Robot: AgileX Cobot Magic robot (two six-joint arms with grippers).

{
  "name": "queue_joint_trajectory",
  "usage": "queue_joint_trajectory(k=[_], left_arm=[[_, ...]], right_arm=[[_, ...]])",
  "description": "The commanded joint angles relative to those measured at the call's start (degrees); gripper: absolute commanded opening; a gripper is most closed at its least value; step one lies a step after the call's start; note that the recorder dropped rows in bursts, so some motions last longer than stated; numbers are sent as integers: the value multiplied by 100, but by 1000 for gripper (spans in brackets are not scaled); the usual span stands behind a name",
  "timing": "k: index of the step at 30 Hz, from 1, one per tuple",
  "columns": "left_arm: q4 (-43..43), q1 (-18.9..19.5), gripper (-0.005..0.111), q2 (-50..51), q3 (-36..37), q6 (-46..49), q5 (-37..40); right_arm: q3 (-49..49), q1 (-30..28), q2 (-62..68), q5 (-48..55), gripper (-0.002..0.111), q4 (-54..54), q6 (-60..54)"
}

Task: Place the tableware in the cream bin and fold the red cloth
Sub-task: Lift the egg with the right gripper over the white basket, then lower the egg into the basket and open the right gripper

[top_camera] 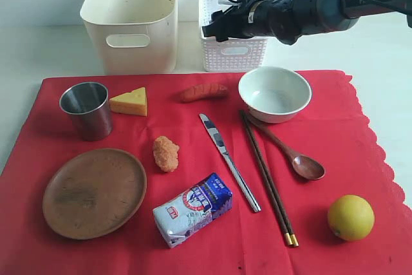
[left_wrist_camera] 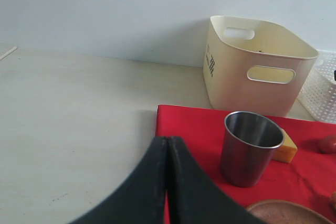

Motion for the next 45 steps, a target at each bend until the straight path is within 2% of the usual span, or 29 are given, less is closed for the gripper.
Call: queue_joint_trajectory(k=[1,10,26,29,35,41,43,45], left_arm=[[9,5,2,-38,3,26,-34],[9,5,2,-38,3,26,-34],[9,5,2,-38,3,26,-34],[9,5,2,-38,3,26,-34],[9,5,2,-38,3,26,-34],[9,5,2,-38,3,26,-34],[9,5,2,-38,3,26,-34],[9,5,2,-38,3,26,-34]], right_arm=[[-40,-31,-20,-75,70,-7,-28],[-40,-31,-119,-21,70,-7,137],[-40,-31,-1102,1711,69,-7,181],[-40,-31,-1292,1973,61,-7,181],[-30,-21,-1602,2497,32,-7,181],[307,10,-1947,2473,5,-19,181],[459,10,-2053,2427,0,-19,181],[707,10,-2187,2183,0,70,181]])
